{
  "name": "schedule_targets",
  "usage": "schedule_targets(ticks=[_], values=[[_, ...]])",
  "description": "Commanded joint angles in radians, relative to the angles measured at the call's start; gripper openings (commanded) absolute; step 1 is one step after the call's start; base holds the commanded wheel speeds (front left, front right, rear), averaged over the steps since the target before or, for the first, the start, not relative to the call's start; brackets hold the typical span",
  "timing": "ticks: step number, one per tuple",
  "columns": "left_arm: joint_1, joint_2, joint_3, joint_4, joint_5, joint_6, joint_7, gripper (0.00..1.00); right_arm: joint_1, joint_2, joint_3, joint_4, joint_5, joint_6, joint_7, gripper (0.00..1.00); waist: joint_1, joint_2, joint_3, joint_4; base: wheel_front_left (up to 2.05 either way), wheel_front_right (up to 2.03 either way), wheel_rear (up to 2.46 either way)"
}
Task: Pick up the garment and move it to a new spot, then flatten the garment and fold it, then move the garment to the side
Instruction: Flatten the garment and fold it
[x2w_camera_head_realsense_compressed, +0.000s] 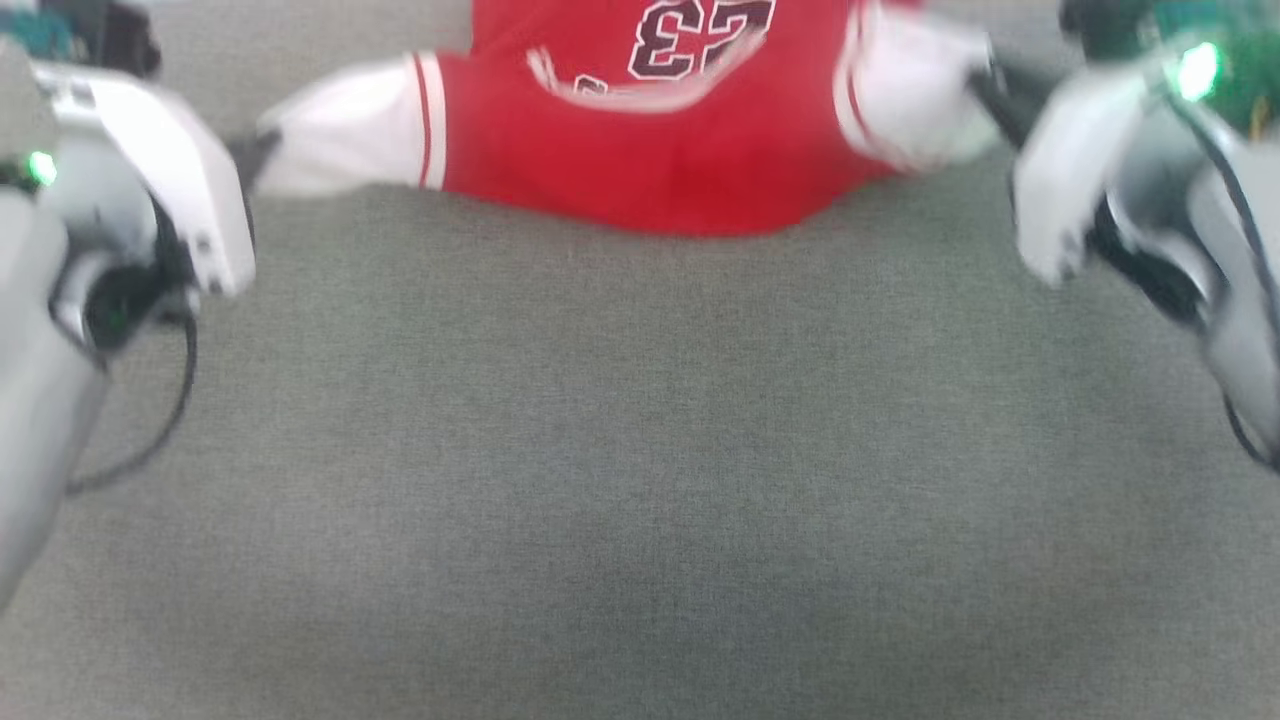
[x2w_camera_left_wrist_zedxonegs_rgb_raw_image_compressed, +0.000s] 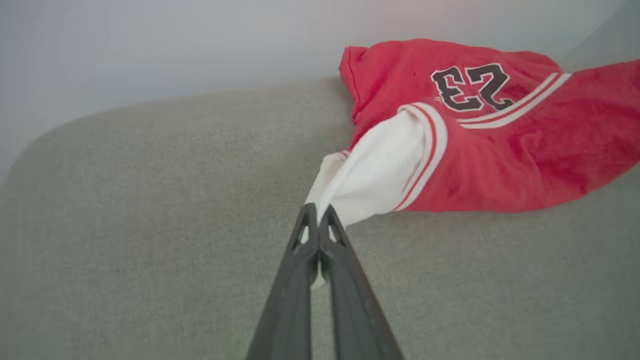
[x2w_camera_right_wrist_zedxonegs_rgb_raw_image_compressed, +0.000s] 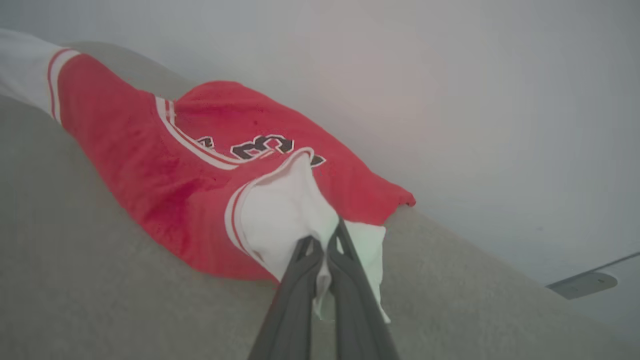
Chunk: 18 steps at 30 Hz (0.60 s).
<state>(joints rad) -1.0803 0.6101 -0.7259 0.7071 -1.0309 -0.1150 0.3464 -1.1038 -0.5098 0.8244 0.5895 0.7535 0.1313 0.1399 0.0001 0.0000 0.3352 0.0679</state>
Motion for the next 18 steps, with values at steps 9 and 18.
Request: schedule_targets(ticks=[9,18], values=[[0.368,0.214,-0.002,-0.387,-0.072,0.177,0.077,0.00,0.297,-0.285,0.047,-0.382,0.193,-0.001,0.139,0.00,-0.0001,0.0000,-0.031,-0.006,0.00,0.00,0.00],[0.709,0.413,0.041,-0.731,-0.198,0.389,0.064,0.00,0.538,-0.463,0.030,-0.602,0.327,-0.001,0.220,0.00,-0.0001,0.0000,-0.062,-0.021,0.00,0.00,0.00]])
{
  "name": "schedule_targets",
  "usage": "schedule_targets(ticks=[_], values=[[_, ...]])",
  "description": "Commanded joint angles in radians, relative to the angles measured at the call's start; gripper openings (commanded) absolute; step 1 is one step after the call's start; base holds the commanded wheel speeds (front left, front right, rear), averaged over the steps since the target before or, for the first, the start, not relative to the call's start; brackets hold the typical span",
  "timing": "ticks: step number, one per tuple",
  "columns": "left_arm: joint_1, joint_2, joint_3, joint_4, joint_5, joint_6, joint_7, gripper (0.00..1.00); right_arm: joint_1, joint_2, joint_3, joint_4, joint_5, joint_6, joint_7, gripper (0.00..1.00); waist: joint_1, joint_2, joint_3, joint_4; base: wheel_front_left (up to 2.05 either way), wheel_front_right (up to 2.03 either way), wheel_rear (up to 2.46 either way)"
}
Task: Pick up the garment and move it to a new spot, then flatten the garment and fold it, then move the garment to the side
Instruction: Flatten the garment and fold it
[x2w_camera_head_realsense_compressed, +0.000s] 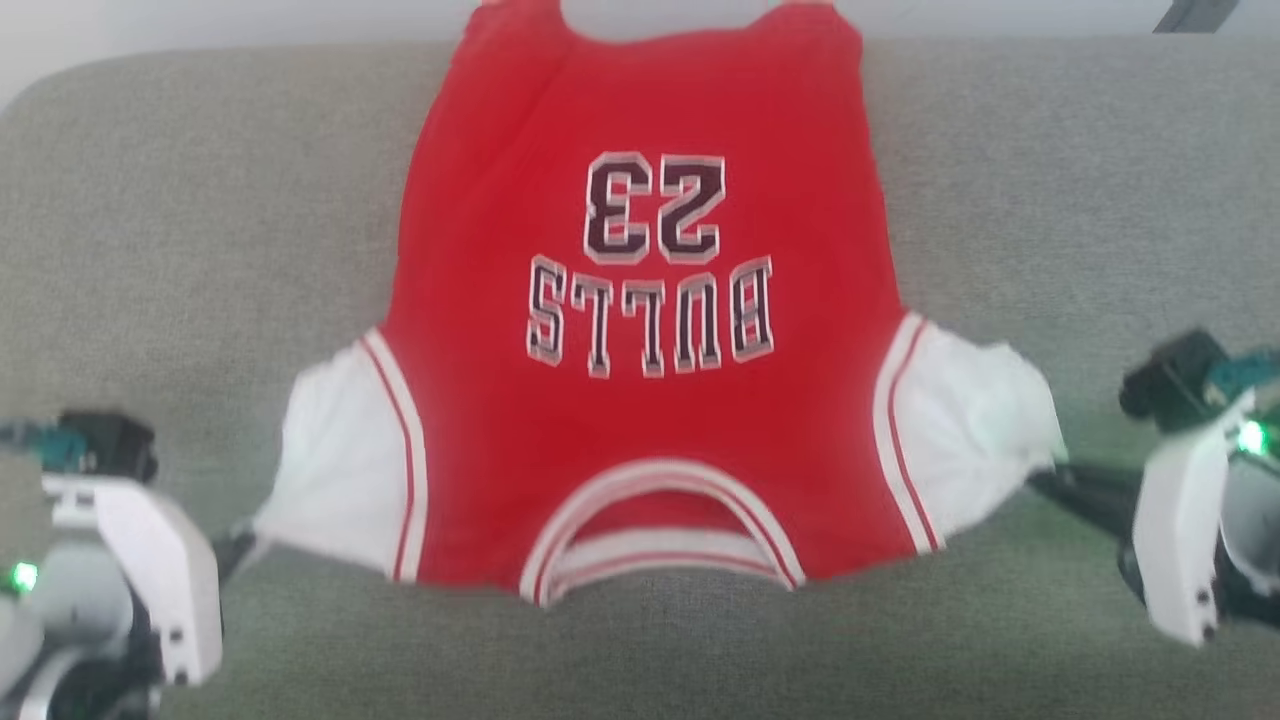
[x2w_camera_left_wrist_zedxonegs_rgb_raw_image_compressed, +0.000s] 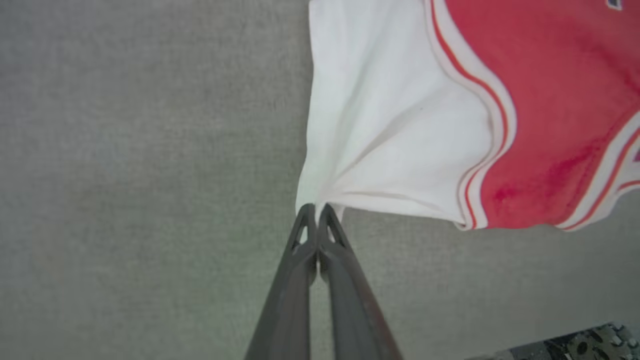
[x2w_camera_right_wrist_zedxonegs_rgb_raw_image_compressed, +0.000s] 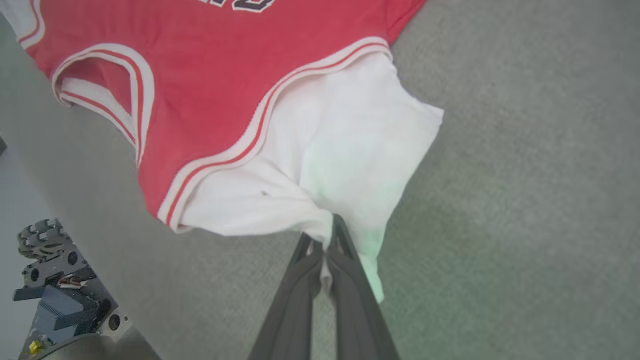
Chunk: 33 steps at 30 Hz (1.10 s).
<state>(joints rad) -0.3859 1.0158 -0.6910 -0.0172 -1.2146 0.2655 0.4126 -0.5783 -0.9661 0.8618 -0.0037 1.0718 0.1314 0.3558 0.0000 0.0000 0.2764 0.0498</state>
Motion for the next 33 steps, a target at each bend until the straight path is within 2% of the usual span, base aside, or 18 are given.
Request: schedule_targets(ticks=[1,8,12,17,19,20,22,23,25,27,30,33], values=[[0.047,0.021,0.011,-0.031,-0.026,0.031,-0.007,0.00,0.040,-0.020,-0.007,-0.026,0.026,-0.001,0.019,0.00,0.0000,0.0000,-0.006,-0.004,0.00,0.00,0.00],[0.231,0.098,0.039,-0.154,-0.138,0.155,-0.026,0.00,0.226,-0.107,-0.040,-0.118,0.137,-0.001,0.079,0.00,0.0000,0.0000,-0.012,-0.012,0.00,0.00,0.00],[0.279,0.116,0.053,-0.188,-0.162,0.183,-0.051,0.00,0.283,-0.129,-0.067,-0.136,0.137,-0.001,0.071,0.00,0.0000,0.0000,-0.001,-0.014,0.00,0.00,0.00],[0.290,0.093,0.057,-0.201,-0.142,0.161,-0.106,0.00,0.332,-0.066,-0.111,-0.073,0.046,-0.001,0.048,0.00,0.0000,0.0000,0.024,-0.016,0.00,0.00,0.00],[0.260,0.061,0.046,-0.184,-0.118,0.143,-0.118,0.00,0.325,0.010,-0.132,0.006,-0.058,-0.002,0.055,0.00,0.0000,0.0000,0.040,-0.016,0.00,0.00,0.00],[0.246,0.052,0.040,-0.179,-0.103,0.131,-0.117,0.00,0.320,0.042,-0.140,0.036,-0.090,-0.002,0.056,0.24,0.0000,0.0000,0.044,-0.016,0.00,0.00,0.00],[0.219,0.026,0.031,-0.162,-0.092,0.117,-0.118,0.00,0.311,0.094,-0.151,0.082,-0.153,-0.006,0.073,0.39,0.0000,0.0000,0.052,-0.015,0.00,0.00,0.00],[0.208,0.015,0.025,-0.154,-0.081,0.109,-0.116,0.00,0.312,0.121,-0.161,0.091,-0.167,-0.007,0.082,1.00,0.0000,0.0000,0.054,-0.015,0.00,0.00,0.00],[0.183,-0.005,0.018,-0.141,-0.064,0.096,-0.116,0.00,0.308,0.158,-0.190,0.082,-0.187,-0.008,0.098,1.00,0.0000,0.0000,0.059,-0.015,0.00,0.00,0.00],[0.164,-0.020,0.011,-0.124,-0.049,0.089,-0.116,0.00,0.307,0.163,-0.233,0.060,-0.203,-0.009,0.114,1.00,0.0000,0.0000,0.064,-0.014,0.00,0.00,0.00],[0.145,-0.040,0.008,-0.111,-0.043,0.078,-0.123,0.00,0.312,0.151,-0.327,-0.007,-0.225,-0.008,0.144,1.00,0.0000,0.0000,0.072,-0.012,0.00,0.00,0.00],[0.130,-0.054,0.007,-0.103,-0.034,0.072,-0.128,0.00,0.317,0.171,-0.451,-0.091,-0.256,-0.001,0.163,1.00,0.0000,0.0000,0.085,-0.006,0.00,0.00,0.00]])
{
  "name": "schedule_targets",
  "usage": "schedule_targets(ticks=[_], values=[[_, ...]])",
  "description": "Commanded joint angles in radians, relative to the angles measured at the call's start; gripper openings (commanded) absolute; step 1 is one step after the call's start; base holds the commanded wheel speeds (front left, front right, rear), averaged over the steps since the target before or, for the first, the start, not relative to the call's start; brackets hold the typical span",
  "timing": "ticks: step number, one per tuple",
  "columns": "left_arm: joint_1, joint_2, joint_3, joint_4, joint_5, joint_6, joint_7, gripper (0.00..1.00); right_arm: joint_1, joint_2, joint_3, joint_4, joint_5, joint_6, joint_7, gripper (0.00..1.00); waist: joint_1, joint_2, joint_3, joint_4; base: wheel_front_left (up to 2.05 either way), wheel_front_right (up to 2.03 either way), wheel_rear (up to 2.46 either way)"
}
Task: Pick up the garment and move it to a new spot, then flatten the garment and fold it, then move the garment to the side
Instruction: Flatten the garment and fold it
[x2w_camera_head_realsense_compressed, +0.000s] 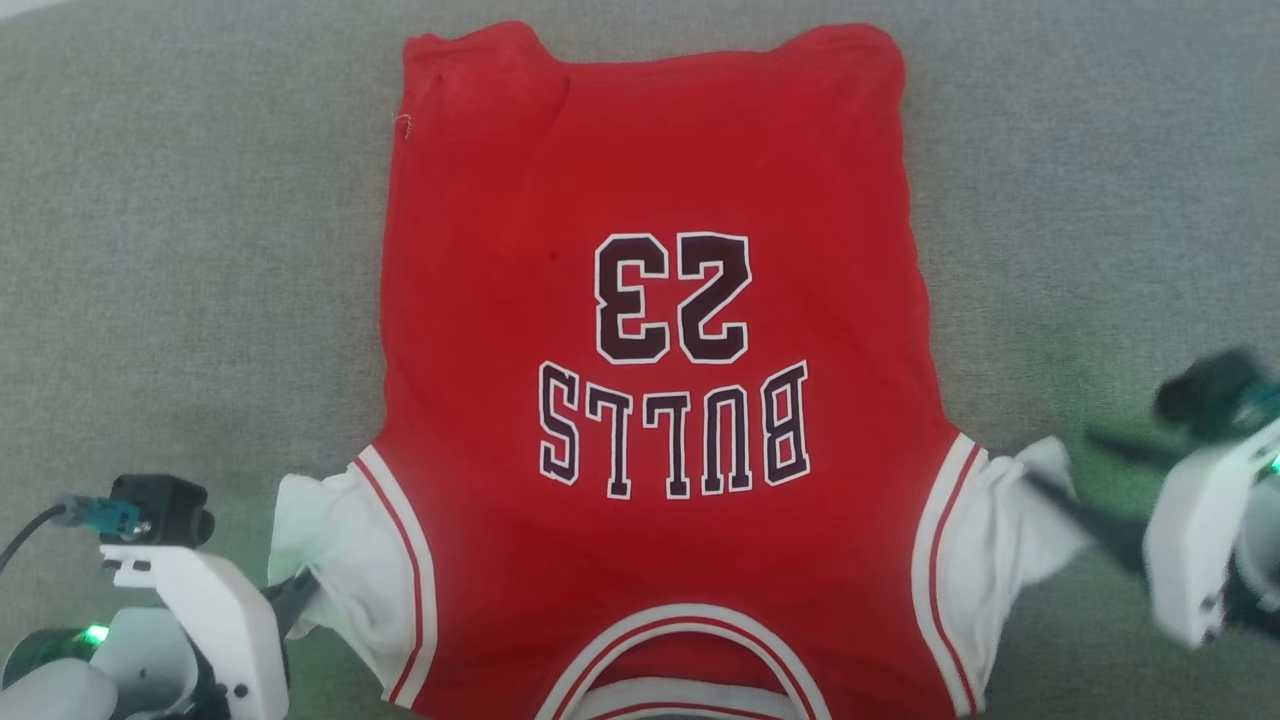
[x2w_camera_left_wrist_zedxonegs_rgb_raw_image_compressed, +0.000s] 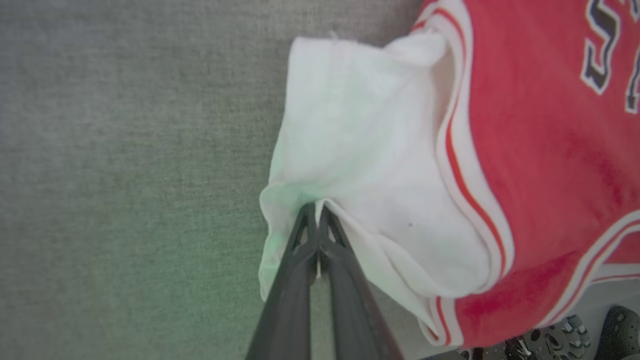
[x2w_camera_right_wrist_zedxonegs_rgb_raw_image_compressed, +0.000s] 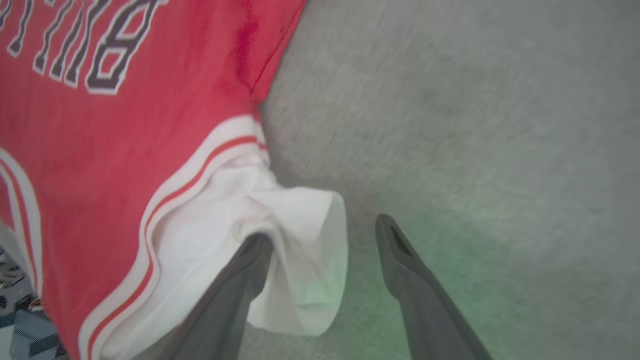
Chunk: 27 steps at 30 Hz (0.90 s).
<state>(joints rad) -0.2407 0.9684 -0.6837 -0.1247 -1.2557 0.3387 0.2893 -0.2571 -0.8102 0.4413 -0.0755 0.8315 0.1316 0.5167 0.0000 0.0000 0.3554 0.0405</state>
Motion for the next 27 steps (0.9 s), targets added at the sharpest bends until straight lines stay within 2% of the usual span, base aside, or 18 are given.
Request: schedule_targets(ticks=[1,6,10,15,23,27], values=[[-0.020,-0.012,0.000,0.003,0.010,-0.006,-0.008,0.00,-0.010,0.029,-0.076,-0.040,-0.034,-0.001,0.011,1.00,0.0000,0.0000,0.012,0.007,0.00,0.00,0.00],[-0.068,-0.044,-0.011,0.006,0.037,-0.021,-0.006,0.00,-0.108,0.142,-0.230,-0.086,-0.135,-0.001,0.040,1.00,0.0000,0.0000,0.048,0.039,0.00,0.00,0.00],[-0.129,-0.087,-0.031,0.021,0.068,-0.043,0.009,0.00,-0.259,0.226,-0.257,-0.011,-0.225,-0.001,0.043,1.00,0.0000,0.0000,0.078,0.084,0.00,0.00,0.00],[-0.211,-0.154,-0.062,0.052,0.102,-0.077,0.025,0.00,-0.479,0.305,-0.253,0.200,-0.292,-0.001,0.028,1.00,0.0000,0.0000,0.111,0.149,0.00,0.00,0.00],[-0.286,-0.234,-0.099,0.118,0.129,-0.123,0.033,0.00,-0.743,0.350,-0.241,0.565,-0.357,-0.001,0.077,1.00,0.0000,0.0000,0.150,0.233,0.00,0.00,0.00],[-0.302,-0.273,-0.114,0.160,0.131,-0.145,0.028,0.00,-0.845,0.374,-0.253,0.760,-0.382,-0.001,0.151,1.00,0.0000,0.0000,0.164,0.271,0.00,0.00,0.00]])
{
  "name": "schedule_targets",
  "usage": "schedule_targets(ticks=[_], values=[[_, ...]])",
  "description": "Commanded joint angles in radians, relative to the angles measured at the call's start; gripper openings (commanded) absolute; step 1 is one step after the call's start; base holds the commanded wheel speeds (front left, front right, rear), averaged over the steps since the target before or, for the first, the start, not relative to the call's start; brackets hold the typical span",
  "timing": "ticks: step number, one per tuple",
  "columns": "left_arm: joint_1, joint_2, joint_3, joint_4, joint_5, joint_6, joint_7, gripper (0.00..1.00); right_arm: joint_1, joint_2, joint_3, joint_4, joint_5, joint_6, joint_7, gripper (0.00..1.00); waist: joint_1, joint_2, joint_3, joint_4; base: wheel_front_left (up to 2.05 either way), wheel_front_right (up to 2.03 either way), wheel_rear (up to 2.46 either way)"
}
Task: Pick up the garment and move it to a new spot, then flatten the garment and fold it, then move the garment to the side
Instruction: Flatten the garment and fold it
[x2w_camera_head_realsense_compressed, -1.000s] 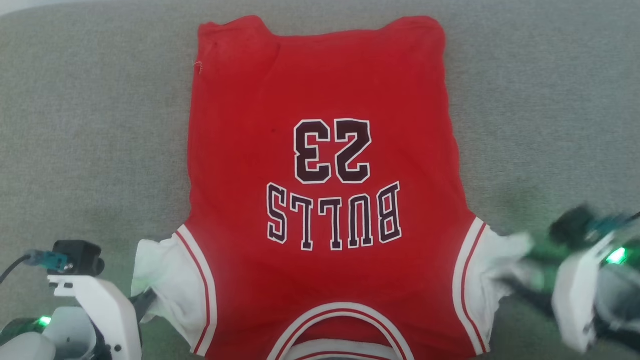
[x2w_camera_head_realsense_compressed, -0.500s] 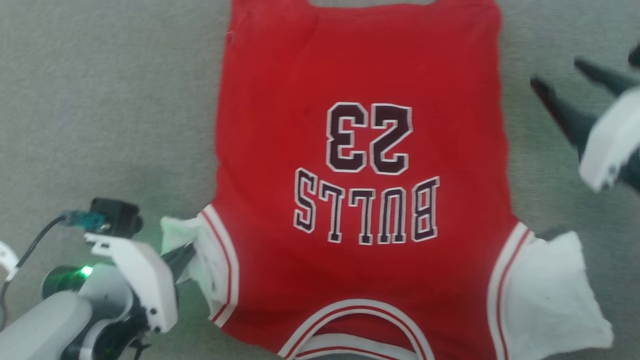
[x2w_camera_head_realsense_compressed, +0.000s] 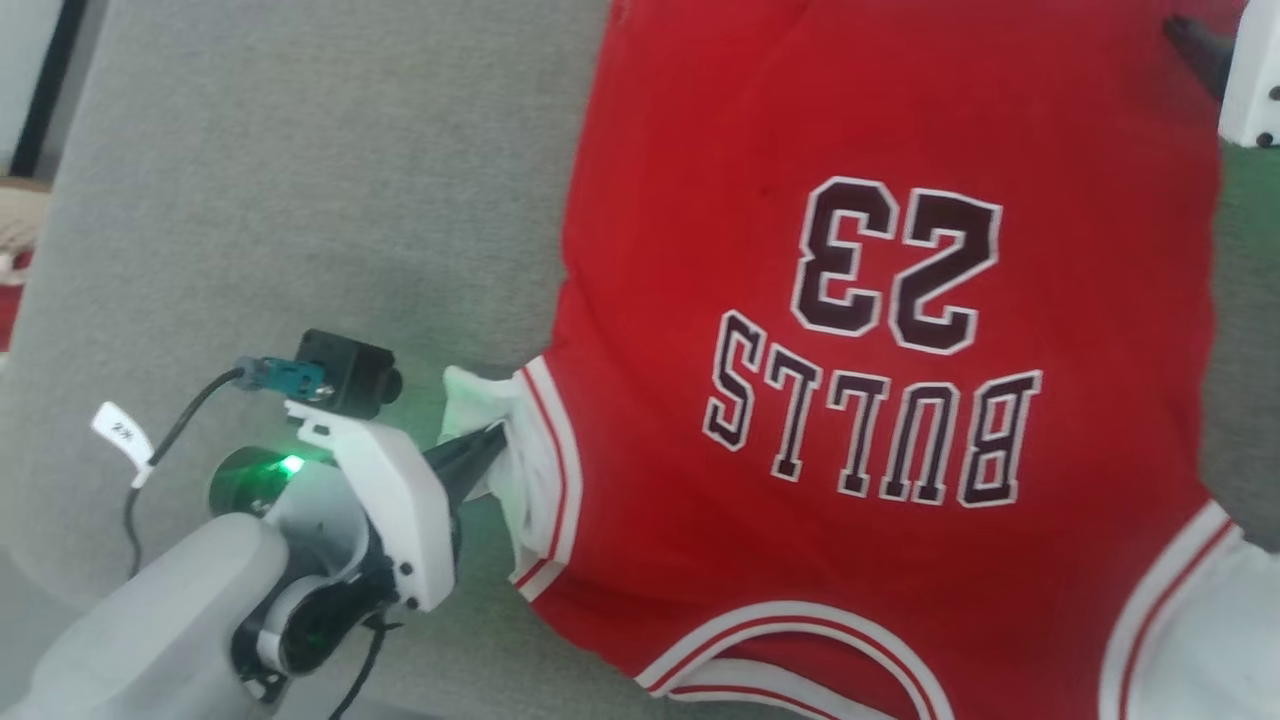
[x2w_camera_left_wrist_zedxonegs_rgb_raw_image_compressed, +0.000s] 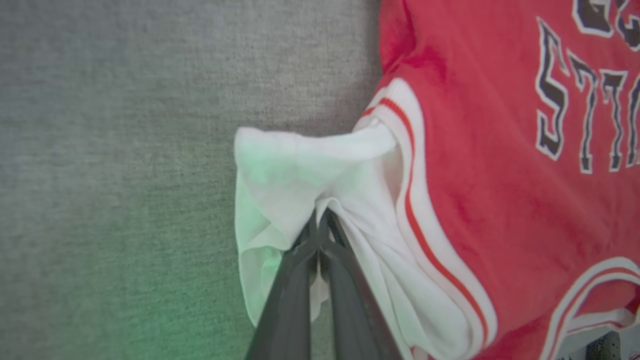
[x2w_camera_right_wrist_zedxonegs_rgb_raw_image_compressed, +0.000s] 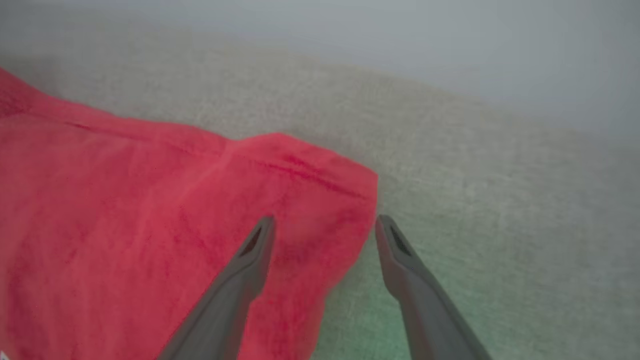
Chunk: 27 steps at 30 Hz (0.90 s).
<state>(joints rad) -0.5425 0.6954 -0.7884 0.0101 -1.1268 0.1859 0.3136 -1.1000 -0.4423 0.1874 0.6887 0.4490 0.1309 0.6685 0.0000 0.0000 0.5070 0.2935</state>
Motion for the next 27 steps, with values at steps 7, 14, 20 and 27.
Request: schedule_targets(ticks=[7,14,20,27], values=[[0.000,-0.035,-0.029,0.082,-0.002,-0.020,-0.003,0.00,-0.053,0.035,-0.030,0.276,-0.074,-0.001,0.212,1.00,0.0000,0.0000,0.014,0.051,0.00,0.00,0.00],[0.002,-0.053,-0.028,0.109,-0.020,-0.038,-0.006,0.00,-0.084,0.060,-0.085,0.428,-0.163,-0.001,0.335,0.00,0.0000,0.0000,0.007,0.052,0.00,0.00,0.00],[0.000,-0.045,-0.010,0.127,-0.024,-0.040,-0.020,0.00,-0.112,0.100,-0.063,0.365,-0.157,0.000,0.286,0.00,0.0000,0.0000,-0.016,0.019,0.00,0.00,0.00],[0.030,0.007,0.023,0.115,-0.035,-0.017,-0.037,0.00,-0.014,0.080,0.102,0.123,0.000,0.000,0.316,0.00,0.0000,0.0000,-0.066,-0.060,0.00,0.00,0.00]])
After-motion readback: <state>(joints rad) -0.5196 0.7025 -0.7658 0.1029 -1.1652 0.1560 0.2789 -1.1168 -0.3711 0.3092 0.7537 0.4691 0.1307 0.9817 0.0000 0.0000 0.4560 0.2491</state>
